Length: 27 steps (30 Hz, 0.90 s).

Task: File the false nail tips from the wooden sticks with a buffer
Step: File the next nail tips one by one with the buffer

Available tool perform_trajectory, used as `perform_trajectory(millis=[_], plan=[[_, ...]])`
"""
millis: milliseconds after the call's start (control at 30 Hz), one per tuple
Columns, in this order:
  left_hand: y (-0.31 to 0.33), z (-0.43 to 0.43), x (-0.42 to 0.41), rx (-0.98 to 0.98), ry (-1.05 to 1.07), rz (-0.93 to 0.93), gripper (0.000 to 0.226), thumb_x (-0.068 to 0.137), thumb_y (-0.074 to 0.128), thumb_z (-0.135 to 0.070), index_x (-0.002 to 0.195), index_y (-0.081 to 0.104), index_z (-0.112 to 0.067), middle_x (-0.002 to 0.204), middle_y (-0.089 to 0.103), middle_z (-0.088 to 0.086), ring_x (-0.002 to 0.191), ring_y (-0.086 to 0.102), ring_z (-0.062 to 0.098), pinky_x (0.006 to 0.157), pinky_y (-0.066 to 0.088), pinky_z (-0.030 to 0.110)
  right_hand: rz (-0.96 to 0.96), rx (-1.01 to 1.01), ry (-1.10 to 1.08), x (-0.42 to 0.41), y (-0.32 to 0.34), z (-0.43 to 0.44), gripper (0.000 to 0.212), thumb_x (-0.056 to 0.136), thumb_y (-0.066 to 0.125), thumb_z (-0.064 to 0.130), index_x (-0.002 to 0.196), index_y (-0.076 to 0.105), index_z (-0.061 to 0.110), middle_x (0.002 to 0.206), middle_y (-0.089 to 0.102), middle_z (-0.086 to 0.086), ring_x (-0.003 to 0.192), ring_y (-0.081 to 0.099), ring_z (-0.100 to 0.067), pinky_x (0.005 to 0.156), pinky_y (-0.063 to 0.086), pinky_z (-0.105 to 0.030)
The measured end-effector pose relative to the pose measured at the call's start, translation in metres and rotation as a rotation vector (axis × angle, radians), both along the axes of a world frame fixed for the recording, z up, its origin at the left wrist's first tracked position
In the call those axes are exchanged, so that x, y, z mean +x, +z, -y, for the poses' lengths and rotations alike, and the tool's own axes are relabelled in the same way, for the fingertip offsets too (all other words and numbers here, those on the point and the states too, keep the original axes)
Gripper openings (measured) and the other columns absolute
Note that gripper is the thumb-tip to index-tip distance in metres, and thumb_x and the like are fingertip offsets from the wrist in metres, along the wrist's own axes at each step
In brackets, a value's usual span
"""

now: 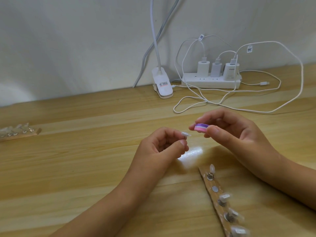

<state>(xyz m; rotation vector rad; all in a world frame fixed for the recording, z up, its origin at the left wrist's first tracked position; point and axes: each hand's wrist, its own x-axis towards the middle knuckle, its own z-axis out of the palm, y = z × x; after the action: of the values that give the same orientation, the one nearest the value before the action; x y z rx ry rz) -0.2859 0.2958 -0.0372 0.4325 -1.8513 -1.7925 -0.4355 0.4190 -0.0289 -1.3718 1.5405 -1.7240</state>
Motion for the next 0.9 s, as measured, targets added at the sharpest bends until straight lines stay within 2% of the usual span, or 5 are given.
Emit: perform_trajectory(millis=[233,467,600,733,900], plan=[[0.0005,0.0003,-0.0002,-0.003,-0.016,0.010,0.011,0.079,0.064,-0.018,0.082,0.071,-0.027,0.074,0.070,-0.002,0.075,0.065,0.006,0.070,0.049,0.014,-0.047,-0.009,-0.006,-0.0027,-0.0035,0.0026,0.025,0.079,0.069,0.037,0.102,0.068,0.027,0.113,0.070,-0.004,0.112,0.064,-0.022,0.099,0.049,-0.049],[-0.0007,0.0012,0.0001,-0.022,-0.009,0.010,0.008,0.075,0.070,-0.019,0.080,0.071,-0.025,0.078,0.070,-0.008,0.077,0.064,0.004,0.072,0.049,0.014,-0.215,-0.062,-0.005,-0.0019,-0.0071,0.0024,0.029,0.083,0.067,0.029,0.111,0.062,0.030,0.121,0.066,0.004,0.118,0.059,-0.023,0.092,0.048,-0.030],[-0.0010,0.0010,-0.0002,-0.034,-0.011,0.003,0.012,0.078,0.076,-0.015,0.079,0.070,-0.026,0.077,0.069,-0.008,0.074,0.062,0.005,0.072,0.049,0.016,-0.220,-0.092,-0.016,-0.0029,-0.0076,0.0027,0.027,0.083,0.068,0.029,0.109,0.060,0.032,0.122,0.065,0.002,0.117,0.060,-0.025,0.092,0.048,-0.032],[0.0003,0.0010,0.0005,0.004,-0.002,-0.023,0.012,0.077,0.074,-0.021,0.084,0.068,-0.014,0.074,0.072,0.002,0.073,0.066,0.009,0.069,0.051,0.017,-0.215,-0.100,-0.042,-0.0045,-0.0063,0.0021,0.020,0.082,0.067,0.029,0.100,0.057,0.029,0.120,0.066,0.002,0.119,0.059,-0.025,0.093,0.048,-0.038],[0.0021,-0.0011,0.0006,0.028,-0.033,-0.048,0.010,0.075,0.068,-0.020,0.080,0.065,-0.013,0.071,0.071,0.003,0.067,0.066,0.009,0.064,0.050,0.015,-0.478,-0.137,-0.080,0.0008,-0.0071,-0.0006,0.026,0.083,0.068,0.026,0.105,0.056,0.019,0.125,0.063,0.004,0.119,0.058,-0.025,0.093,0.048,-0.045]])
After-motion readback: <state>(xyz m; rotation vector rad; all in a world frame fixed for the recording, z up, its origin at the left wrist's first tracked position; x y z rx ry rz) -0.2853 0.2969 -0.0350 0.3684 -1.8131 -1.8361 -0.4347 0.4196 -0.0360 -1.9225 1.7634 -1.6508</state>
